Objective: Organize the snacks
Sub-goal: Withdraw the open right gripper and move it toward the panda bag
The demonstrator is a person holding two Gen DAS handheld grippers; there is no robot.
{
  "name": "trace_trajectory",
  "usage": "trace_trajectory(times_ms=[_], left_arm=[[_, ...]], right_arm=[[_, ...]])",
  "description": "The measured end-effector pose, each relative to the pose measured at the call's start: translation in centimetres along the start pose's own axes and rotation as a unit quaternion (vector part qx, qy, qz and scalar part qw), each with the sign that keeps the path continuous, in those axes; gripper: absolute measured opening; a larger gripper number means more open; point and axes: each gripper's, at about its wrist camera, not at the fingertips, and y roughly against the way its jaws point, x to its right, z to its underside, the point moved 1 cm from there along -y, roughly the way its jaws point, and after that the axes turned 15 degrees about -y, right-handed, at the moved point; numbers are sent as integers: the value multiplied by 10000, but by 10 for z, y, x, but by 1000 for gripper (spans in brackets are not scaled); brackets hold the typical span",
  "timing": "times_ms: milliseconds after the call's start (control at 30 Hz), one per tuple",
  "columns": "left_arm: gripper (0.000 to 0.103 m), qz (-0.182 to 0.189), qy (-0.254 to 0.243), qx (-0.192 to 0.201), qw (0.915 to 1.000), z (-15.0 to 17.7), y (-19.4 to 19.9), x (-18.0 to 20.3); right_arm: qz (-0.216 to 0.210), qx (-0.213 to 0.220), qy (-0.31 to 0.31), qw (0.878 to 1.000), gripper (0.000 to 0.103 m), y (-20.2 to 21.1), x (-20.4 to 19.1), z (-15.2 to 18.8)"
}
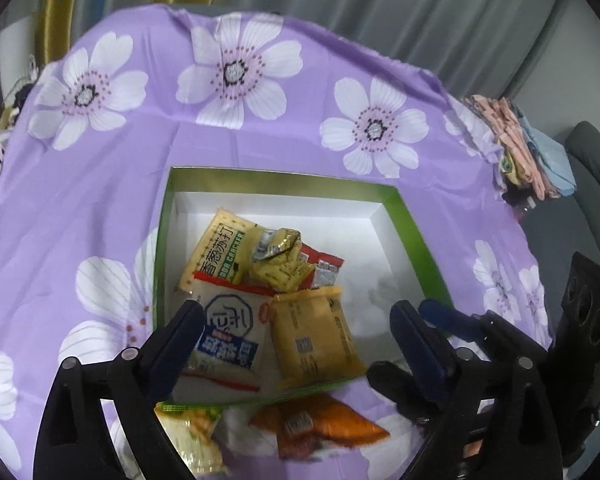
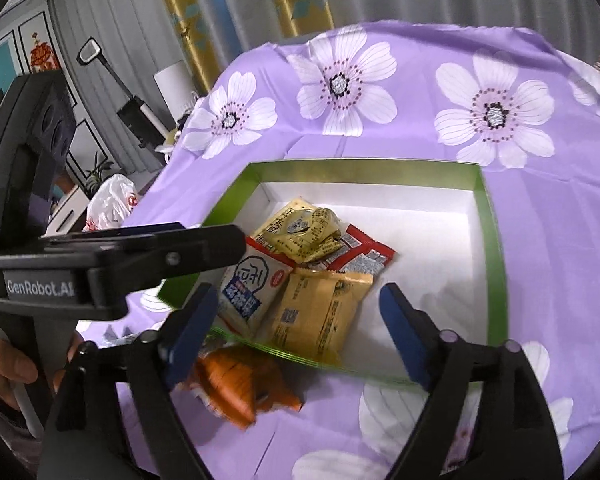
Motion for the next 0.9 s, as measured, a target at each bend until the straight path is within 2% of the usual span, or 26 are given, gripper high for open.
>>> trace_trajectory(times_ms=[267, 533, 767, 900], left_arm=[[95, -266, -229, 336, 9988, 21, 46, 19], [99, -487, -376, 613, 9962, 43, 84, 41], [99, -354, -250, 753, 9962, 58, 105, 49], [99, -247, 119, 838, 9961, 73, 116, 35]], right_arm=[[-168, 236, -137, 9995, 90, 46, 0, 22], [-129, 465, -67, 9988, 91, 81, -5, 36], [-120, 580, 16, 9982, 92, 102, -10, 50], [-82, 519, 37, 9986, 92, 105, -10, 60]])
